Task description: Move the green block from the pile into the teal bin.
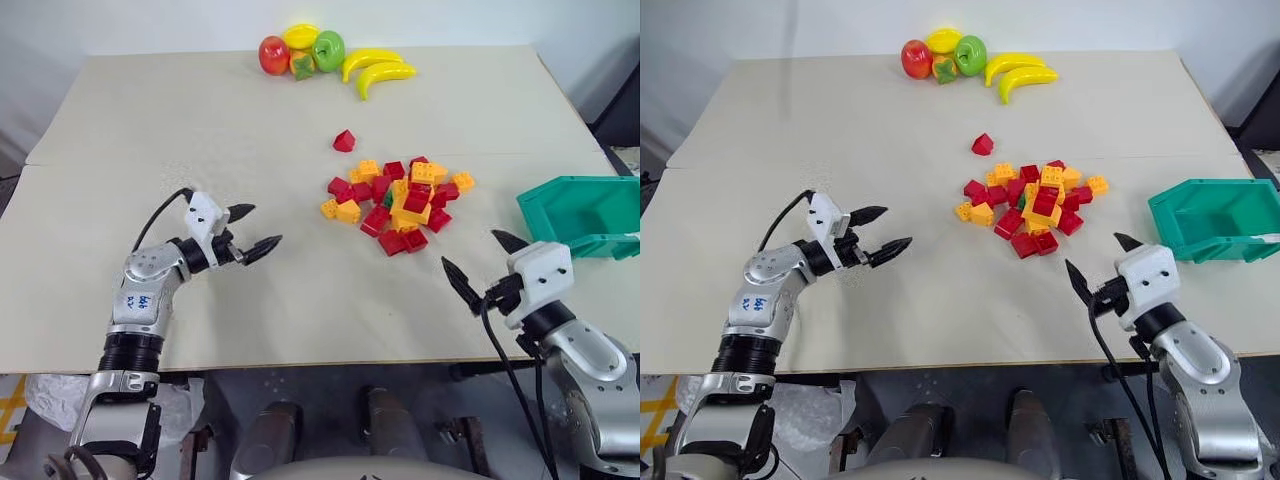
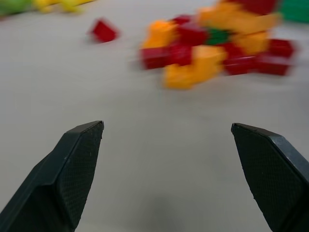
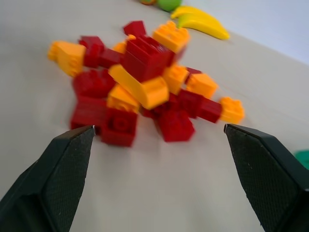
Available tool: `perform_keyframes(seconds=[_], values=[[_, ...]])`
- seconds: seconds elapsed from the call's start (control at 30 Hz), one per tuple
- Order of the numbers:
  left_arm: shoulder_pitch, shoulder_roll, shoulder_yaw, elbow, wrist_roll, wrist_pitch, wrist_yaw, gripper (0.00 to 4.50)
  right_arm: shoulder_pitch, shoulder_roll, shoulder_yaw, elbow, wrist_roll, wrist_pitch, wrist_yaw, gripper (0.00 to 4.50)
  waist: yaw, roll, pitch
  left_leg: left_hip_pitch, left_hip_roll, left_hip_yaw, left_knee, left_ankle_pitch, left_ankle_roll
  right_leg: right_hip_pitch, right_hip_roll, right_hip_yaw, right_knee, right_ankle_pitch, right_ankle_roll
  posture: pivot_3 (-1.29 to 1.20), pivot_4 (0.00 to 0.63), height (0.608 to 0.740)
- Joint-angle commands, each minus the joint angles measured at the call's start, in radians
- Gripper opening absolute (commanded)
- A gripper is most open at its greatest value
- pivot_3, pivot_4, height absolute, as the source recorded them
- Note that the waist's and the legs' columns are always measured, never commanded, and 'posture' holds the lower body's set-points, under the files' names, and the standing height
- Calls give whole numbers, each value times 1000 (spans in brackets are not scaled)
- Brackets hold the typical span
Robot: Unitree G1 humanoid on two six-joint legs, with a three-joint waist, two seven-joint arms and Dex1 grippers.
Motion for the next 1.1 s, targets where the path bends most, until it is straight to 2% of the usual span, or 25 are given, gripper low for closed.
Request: perform_keyframes(seconds=[0.03,0.13,0.27,0.33,0.5,0.6,0.73,0.83,0.97,1.1], values=[[-50,30,-33,13,-36,43,-152,4500,-80,-34,56,-86,68,141,20,4475,-1,0,0,0,0,0,0,0,0,0,0,0,0,0,0,0,150,740],[-111,28,-36,100,-60,-7,-305,4500,-227,-18,152,-99,124,302,1,3839,-4,0,0,0,0,0,0,0,0,0,0,0,0,0,0,0,150,740],[-182,-16,11,204,-152,-36,-483,4500,-417,88,245,-49,124,467,-105,2565,-7,0,0,0,1,0,1,0,0,0,0,-2,0,0,-1,0,150,740],[-215,-18,13,252,-155,-57,-546,4500,-495,143,279,-5,109,523,-149,1893,-8,0,0,-2,1,-1,1,0,0,-2,0,-2,1,0,-1,0,150,740],[-261,-12,8,329,-144,-91,-671,4500,-658,250,367,167,40,554,-219,146,-21,0,0,-10,-1,0,2,0,0,-12,-1,-2,7,1,-1,0,150,740],[-278,-8,0,363,-131,-122,-688,4500,-761,322,403,342,-29,513,-271,42,-30,0,0,-14,-1,-1,4,0,0,-15,-1,-3,8,1,-1,0,150,740],[-300,-5,-3,416,-103,-195,-663,4500,-852,394,388,571,-131,353,-359,42,-47,0,0,-14,-1,-1,4,0,-1,-16,-1,-3,10,1,-1,0,150,740],[-311,-8,0,442,-92,-222,-641,4500,-897,410,379,714,-206,247,-421,42,-55,0,0,-15,-2,-1,5,1,-1,-17,-1,-2,12,1,-1,0,150,740],[-321,-15,5,456,-90,-240,-630,4500,-904,405,355,790,-265,176,-470,42,-57,0,0,-15,-2,-1,5,1,-1,-19,-1,-2,13,1,-1,0,150,740],[-330,-21,8,482,-73,-273,-609,4500,-869,364,323,754,-323,173,-503,42,-58,0,0,-17,-2,1,5,1,-1,-22,-2,-1,15,1,-1,0,150,740]])
